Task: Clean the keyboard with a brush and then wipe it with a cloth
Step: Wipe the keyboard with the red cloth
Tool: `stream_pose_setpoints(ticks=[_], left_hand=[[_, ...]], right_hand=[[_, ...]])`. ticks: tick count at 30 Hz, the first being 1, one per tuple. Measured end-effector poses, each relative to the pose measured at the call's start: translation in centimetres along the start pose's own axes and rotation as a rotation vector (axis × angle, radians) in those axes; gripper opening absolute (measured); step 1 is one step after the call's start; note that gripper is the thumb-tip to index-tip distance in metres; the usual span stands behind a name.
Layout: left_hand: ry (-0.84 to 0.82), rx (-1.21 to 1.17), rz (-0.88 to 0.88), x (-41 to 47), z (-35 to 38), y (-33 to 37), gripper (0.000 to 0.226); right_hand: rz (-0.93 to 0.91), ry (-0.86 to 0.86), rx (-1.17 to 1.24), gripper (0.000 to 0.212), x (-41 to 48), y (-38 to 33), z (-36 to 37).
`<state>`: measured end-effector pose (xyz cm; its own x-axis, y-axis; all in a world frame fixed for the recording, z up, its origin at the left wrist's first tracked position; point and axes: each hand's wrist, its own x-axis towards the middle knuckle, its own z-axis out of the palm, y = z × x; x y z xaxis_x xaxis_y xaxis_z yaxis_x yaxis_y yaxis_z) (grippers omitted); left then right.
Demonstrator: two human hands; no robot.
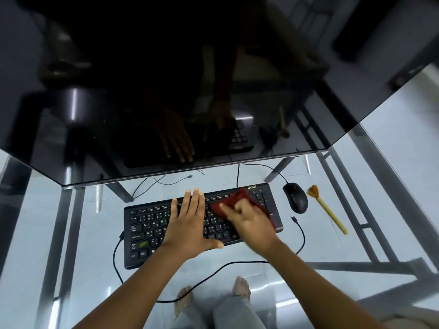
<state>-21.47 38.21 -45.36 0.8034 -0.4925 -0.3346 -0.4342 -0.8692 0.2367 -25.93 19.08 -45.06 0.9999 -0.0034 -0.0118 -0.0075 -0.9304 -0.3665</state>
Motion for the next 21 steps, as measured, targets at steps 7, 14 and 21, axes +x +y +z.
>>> stream_pose_setpoints(ticks=[7,14,21], left_hand=[[0.005,-0.001,-0.005,0.0,0.0,0.0,0.135],[0.004,0.029,0.011,-0.2,0.0,-0.1,0.134],[0.012,0.057,0.015,0.0,0.1,-0.2,0.135]], right_hand=[[0.266,0.128,-0.061,0.043,0.3,-0.6,1.4],[0.363,0.207,-0.040,0.042,0.5,4.5,-0.9],[-0.206,-0.099,-0.071,0.053,-3.8,1.8,0.4]])
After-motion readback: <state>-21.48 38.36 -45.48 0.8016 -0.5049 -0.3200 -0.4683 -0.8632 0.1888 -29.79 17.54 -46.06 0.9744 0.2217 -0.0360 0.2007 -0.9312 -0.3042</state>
